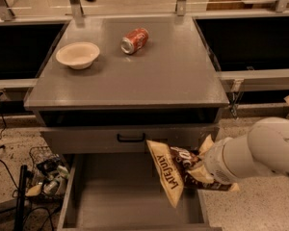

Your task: Pick brown chip bag from middle drawer and place on counter

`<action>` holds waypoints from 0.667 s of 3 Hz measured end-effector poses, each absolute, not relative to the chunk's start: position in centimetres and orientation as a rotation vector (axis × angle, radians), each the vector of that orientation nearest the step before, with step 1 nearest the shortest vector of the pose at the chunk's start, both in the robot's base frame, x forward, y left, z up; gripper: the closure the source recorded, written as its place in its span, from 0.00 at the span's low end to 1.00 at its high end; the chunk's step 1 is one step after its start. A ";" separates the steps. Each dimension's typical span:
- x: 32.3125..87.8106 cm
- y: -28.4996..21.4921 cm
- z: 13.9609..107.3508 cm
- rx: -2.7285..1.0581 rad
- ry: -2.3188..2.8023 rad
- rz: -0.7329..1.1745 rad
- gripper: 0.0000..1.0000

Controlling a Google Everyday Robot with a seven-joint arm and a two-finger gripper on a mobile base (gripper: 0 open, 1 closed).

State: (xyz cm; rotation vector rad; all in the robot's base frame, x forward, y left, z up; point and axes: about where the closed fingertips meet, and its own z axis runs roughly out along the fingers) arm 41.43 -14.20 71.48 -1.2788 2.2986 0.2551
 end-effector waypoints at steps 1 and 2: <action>44.5 -13.9 71.4 -1.223 2.301 0.210 1.00; 47.0 -13.3 73.3 -1.197 2.278 0.153 1.00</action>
Offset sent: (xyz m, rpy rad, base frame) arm 0.0844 0.0139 0.0376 -0.0342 -0.1308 -0.0923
